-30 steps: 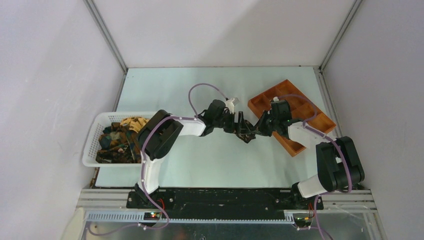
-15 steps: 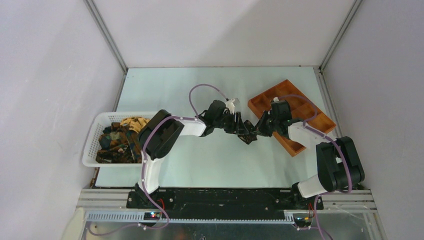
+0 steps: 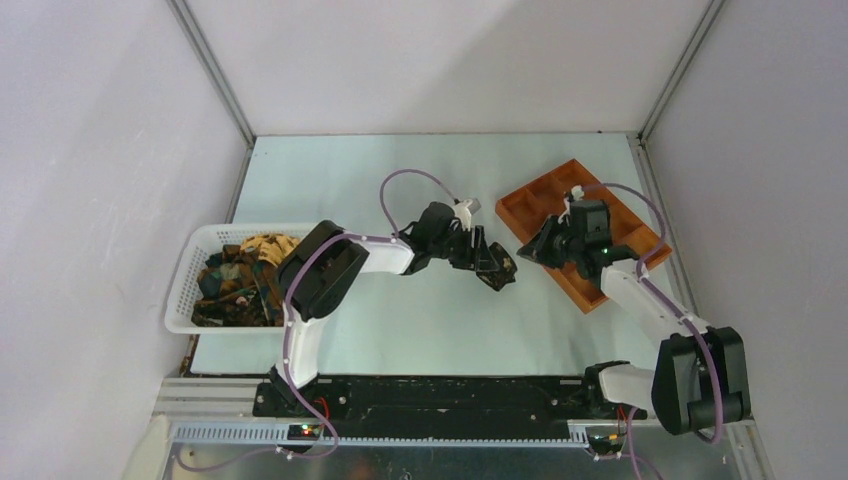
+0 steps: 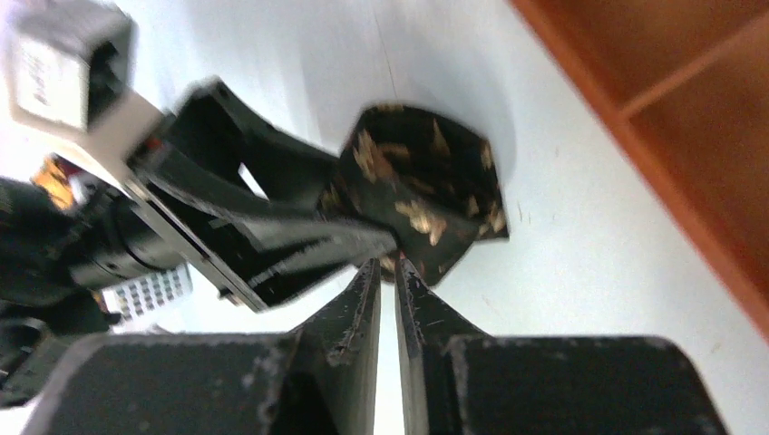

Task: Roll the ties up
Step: Pick up the tie at the center of the board.

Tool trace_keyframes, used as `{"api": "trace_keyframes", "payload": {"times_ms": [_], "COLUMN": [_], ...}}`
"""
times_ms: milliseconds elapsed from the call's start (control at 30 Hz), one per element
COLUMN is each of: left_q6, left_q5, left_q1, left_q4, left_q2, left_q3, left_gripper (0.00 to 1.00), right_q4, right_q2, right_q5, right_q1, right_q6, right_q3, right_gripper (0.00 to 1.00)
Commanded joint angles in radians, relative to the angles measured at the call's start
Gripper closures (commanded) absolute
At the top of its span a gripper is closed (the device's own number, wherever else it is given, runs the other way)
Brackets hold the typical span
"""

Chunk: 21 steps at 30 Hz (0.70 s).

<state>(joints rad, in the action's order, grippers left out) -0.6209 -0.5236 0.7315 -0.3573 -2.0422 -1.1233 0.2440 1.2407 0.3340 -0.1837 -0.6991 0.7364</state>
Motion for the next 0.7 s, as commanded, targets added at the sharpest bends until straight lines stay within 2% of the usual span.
{"api": "trace_keyframes", "payload": {"times_ms": [0, 300, 667], "left_q6": [0.035, 0.118, 0.117], "left_q5": [0.084, 0.269, 0.301], "left_q1": [0.035, 0.099, 0.147], "left_q4": [0.045, 0.187, 0.206], "left_q2": [0.073, 0.144, 0.174], "left_q3": [-0.001, -0.009, 0.011], "left_gripper": [0.44, 0.42, 0.33], "right_q4": [0.005, -0.051, -0.174], "right_q2": [-0.058, -0.048, 0.033], "right_q5": [0.012, 0.009, 0.017], "right_q1": [-0.043, -0.076, -0.1], "right_q6": [0.025, -0.051, -0.115], "right_q3": [-0.091, -0.191, -0.233], "right_gripper": [0.85, 0.85, 0.87]}}
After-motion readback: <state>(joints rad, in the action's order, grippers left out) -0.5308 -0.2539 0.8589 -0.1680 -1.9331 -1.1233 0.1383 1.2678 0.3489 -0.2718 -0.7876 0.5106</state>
